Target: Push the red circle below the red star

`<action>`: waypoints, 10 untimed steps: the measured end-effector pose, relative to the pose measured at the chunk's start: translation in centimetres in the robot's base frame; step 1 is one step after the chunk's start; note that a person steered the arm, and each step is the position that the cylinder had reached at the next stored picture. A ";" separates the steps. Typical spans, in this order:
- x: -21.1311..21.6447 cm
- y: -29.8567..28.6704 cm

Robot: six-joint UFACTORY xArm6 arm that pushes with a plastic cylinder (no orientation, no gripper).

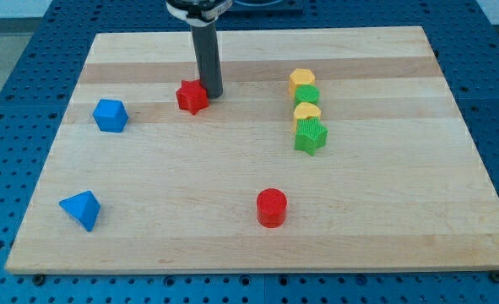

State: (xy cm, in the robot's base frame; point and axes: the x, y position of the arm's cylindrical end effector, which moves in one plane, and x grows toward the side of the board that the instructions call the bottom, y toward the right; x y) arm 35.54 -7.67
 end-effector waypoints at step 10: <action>22.2 10.7</action>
State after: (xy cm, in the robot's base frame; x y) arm 57.74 3.07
